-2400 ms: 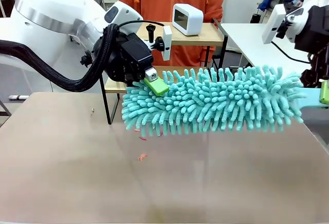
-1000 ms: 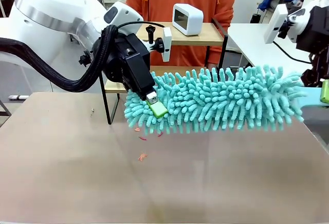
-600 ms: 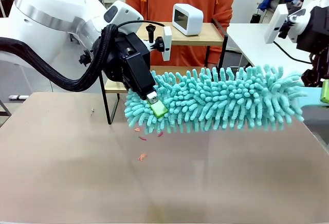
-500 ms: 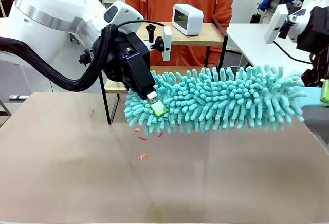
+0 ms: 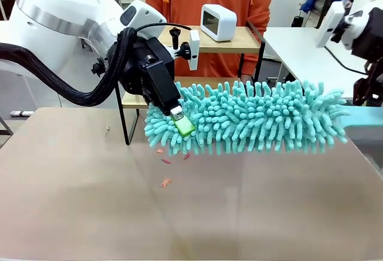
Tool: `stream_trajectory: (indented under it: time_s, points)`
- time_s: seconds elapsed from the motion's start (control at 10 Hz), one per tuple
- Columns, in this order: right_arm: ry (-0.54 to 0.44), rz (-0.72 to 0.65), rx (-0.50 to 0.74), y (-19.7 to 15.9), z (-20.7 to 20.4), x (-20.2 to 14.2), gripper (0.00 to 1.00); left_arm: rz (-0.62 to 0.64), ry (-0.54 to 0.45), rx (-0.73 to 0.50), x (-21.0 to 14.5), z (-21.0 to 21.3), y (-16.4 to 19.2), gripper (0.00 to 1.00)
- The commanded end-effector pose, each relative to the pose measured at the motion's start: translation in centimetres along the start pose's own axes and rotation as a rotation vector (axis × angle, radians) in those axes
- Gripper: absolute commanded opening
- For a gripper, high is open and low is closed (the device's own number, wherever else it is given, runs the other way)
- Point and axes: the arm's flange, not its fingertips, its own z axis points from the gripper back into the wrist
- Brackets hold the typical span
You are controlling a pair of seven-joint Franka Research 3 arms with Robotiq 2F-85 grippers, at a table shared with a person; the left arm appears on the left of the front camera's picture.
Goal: Clean the shelf.
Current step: Hand the Duster back to the human.
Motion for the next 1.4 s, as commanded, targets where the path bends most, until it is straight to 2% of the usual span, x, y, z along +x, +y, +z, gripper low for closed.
stream_trajectory:
  time_s: [0.0, 0.1, 0.3, 0.4, 0.6, 0.8, 0.9, 1.3]
  points:
    - [-0.375, 0.008, 0.059, -2.9, 3.3, -3.5, 0.92, -0.044, 0.001, -0.006, -1.1, 0.8, -0.6, 0.00]
    - [-0.616, -0.058, 0.040, -5.9, 4.9, -6.1, 1.00, -0.050, -0.006, -0.009, -1.5, 1.3, -0.8, 0.00]
    - [-1.067, -0.135, 0.163, -14.0, 6.5, -12.7, 1.00, -0.039, -0.021, -0.009, -1.7, 2.2, -0.4, 0.00]
    - [-1.166, -0.211, 0.189, -17.2, 5.7, -15.5, 1.00, -0.031, -0.020, -0.014, -1.9, 2.1, -0.3, 0.00]
    - [-1.231, -0.329, 0.244, -21.8, 3.5, -17.7, 1.00, -0.024, -0.016, -0.027, -1.9, 2.0, -0.2, 0.00]
    - [-1.191, -0.430, 0.238, -23.7, 1.5, -17.4, 1.00, -0.031, -0.024, -0.027, -2.0, 2.1, -0.2, 0.00]
    - [-1.186, -0.375, 0.233, -24.2, 2.6, -20.7, 1.00, -0.031, -0.032, -0.029, -2.2, 2.3, -0.3, 0.00]
    - [-1.186, -0.375, 0.233, -24.2, 2.6, -20.7, 1.00, -0.002, -0.024, -0.010, -1.5, 2.2, 0.0, 0.00]
